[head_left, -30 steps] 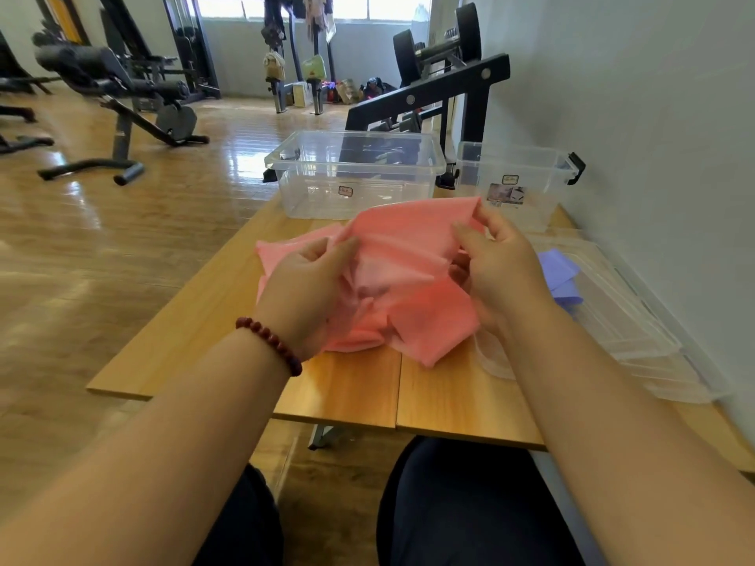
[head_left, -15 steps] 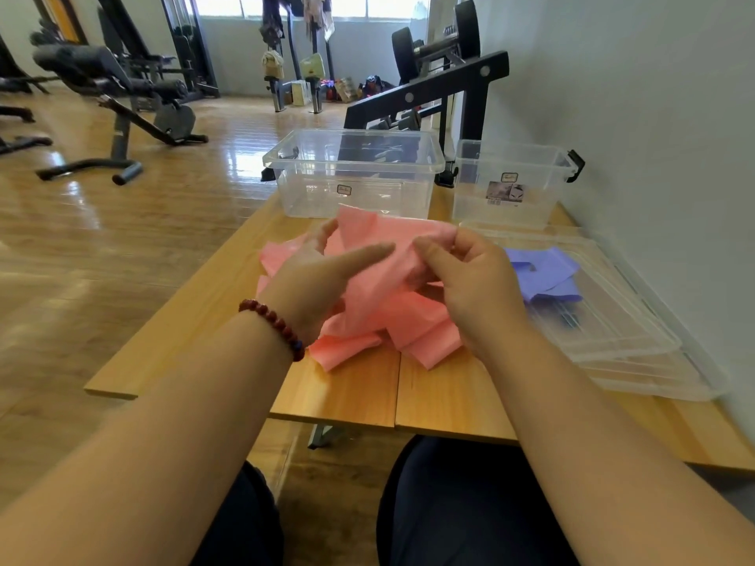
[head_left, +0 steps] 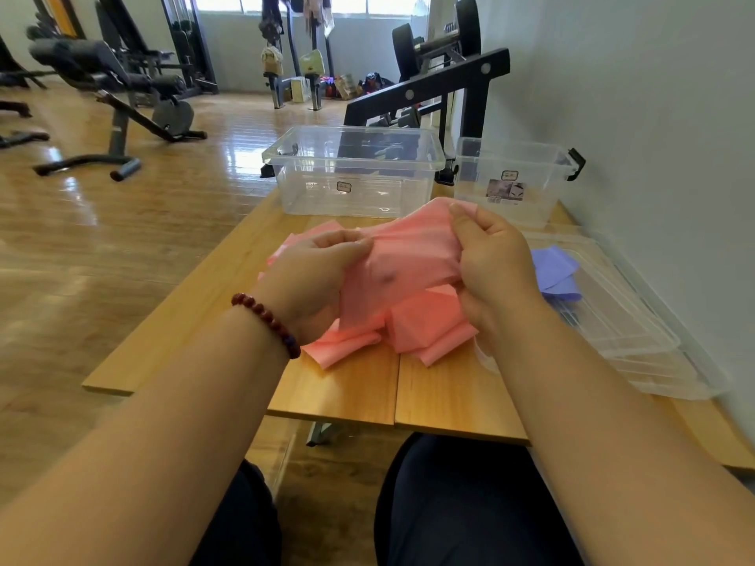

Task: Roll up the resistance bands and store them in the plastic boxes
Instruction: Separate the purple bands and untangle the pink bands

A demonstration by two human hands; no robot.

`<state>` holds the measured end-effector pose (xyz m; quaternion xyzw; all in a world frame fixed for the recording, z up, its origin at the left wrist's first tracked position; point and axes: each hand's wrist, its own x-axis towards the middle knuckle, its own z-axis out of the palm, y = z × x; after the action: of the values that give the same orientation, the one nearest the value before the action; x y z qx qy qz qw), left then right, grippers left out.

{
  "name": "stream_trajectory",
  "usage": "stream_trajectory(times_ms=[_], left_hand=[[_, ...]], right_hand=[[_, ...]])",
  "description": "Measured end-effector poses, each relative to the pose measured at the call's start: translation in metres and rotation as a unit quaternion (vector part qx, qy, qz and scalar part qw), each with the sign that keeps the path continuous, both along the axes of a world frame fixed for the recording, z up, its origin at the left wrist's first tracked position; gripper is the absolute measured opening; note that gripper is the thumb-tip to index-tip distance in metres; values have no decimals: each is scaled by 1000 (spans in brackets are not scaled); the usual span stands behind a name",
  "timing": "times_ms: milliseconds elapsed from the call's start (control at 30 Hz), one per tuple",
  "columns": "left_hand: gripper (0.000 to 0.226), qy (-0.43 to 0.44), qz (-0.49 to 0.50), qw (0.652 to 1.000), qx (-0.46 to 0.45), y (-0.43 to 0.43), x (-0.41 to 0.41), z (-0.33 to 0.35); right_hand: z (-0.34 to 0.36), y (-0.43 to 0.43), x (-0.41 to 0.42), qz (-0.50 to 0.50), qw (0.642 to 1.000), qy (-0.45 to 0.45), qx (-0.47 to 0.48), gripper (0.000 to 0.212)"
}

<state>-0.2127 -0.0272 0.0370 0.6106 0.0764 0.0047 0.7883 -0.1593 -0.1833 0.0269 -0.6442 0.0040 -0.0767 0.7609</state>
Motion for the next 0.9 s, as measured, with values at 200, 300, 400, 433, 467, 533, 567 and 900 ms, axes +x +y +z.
stream_trajectory(times_ms=[200, 300, 400, 433, 467, 533, 567, 900], left_hand=[[19, -49, 17, 992, -116, 5, 3, 16], [22, -64, 19, 990, -121, 6, 6, 22], [27, -86, 25, 995, -51, 15, 8, 24], [48, -91, 12, 996, 12, 19, 8, 22], [75, -87, -8, 991, 101, 21, 8, 20], [116, -66, -53, 954, 289, 18, 5, 11], [116, -54, -60, 931, 355, 12, 2, 4], [20, -142, 57, 963, 221, 13, -9, -16]], right_hand=[[3, -5, -9, 194, 974, 17, 113, 38], [-12, 2, -20, 262, 964, 40, 6, 22], [-9, 4, -18, 199, 978, 13, 57, 13], [-4, 3, -16, 177, 982, -5, 63, 12], [1, 3, -14, 160, 985, -25, 59, 11], [12, 4, -11, 129, 989, -59, 31, 10], [17, 5, -11, 115, 991, -70, 18, 10], [14, -3, 4, -56, 997, -47, -23, 12]])
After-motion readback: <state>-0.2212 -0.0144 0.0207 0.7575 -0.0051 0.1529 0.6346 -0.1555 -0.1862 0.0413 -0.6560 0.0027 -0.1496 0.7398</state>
